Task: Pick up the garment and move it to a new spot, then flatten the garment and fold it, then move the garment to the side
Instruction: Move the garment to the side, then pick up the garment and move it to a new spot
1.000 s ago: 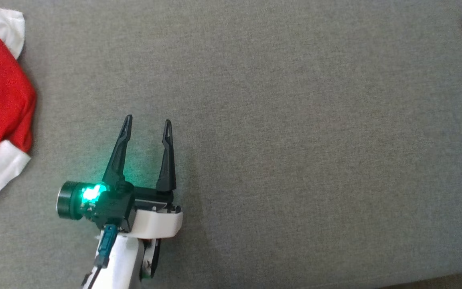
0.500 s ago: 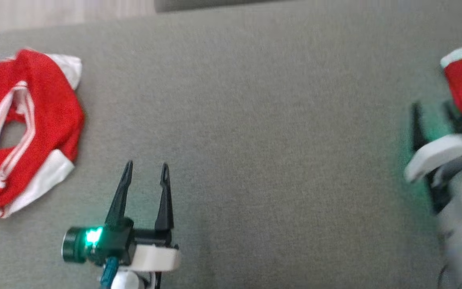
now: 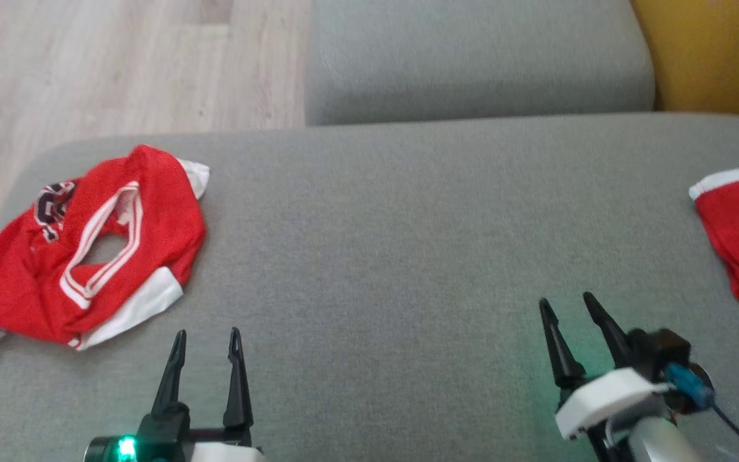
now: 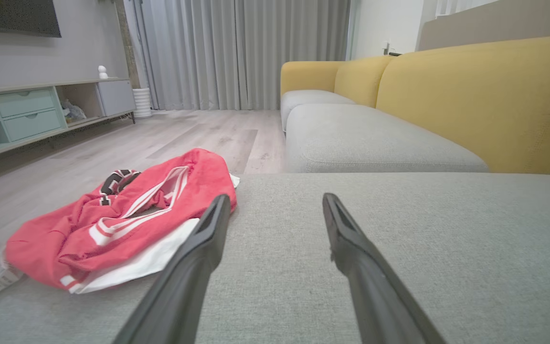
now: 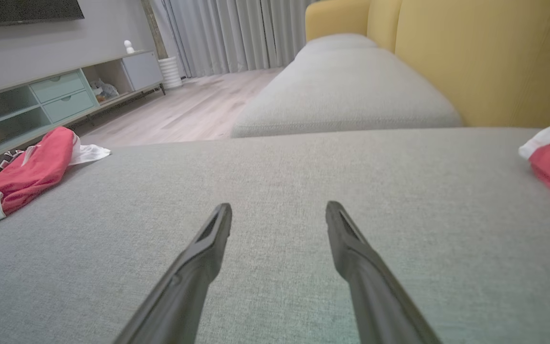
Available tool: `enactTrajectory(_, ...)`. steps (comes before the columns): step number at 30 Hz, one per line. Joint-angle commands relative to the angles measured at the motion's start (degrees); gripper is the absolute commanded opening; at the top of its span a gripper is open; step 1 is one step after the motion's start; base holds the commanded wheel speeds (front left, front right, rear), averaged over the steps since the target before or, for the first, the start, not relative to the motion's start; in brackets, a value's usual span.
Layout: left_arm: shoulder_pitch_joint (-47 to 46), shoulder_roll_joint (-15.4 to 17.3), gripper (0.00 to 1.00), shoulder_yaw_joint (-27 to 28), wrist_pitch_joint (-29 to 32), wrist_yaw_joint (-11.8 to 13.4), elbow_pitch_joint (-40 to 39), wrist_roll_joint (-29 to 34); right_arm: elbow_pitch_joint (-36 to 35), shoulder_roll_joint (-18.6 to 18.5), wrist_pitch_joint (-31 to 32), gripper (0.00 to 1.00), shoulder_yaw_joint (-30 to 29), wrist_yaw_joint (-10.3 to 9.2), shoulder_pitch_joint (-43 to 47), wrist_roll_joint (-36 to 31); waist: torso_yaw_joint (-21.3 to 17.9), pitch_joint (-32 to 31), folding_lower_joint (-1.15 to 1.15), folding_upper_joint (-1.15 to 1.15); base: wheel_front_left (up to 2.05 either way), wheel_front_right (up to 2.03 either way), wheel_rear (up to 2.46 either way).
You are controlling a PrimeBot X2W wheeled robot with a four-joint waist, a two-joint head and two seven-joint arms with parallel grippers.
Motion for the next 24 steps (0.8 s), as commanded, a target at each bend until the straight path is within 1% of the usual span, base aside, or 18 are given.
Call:
enactTrajectory(1,-1.19,-0.16,1.00,2.50,-0.29,-0.26,-1.25,0.38,-3.22,0.52,-0.77,1.00,0.03,-0.04,0.04,-1.46,1.03,-1.79,0.01,0.00,0.00,0.00,0.00)
enactTrajectory(5,-0.97,-0.11,1.00,3.43,-0.29,-1.06,0.18,2.03,-8.35,1.92,-0.78,1.00,-3.06,-0.04,4.34,-4.93,1.31,-3.07,0.01,0.00,0.00,0.00,0.00)
enactTrajectory(9,-1.04,-0.12,1.00,4.47,-0.29,-1.50,1.01,2.36,-11.63,2.78,-0.78,1.00,-4.48,-0.04,6.40,-6.13,0.92,-3.80,0.01,0.00,0.00,0.00,0.00)
enactTrajectory(14,-0.71,-0.14,1.00,5.08,-0.29,-2.00,1.46,2.56,-12.44,3.09,-0.78,1.00,-4.15,-0.04,7.44,-6.48,0.22,-4.53,0.01,0.00,0.00,0.00,0.00)
enactTrajectory(24,-1.17,-0.15,1.00,5.54,-0.29,-2.51,1.90,2.67,-12.67,3.14,-0.78,1.00,-3.70,-0.04,7.63,-4.82,-0.44,-4.83,0.01,0.00,0.00,0.00,0.00)
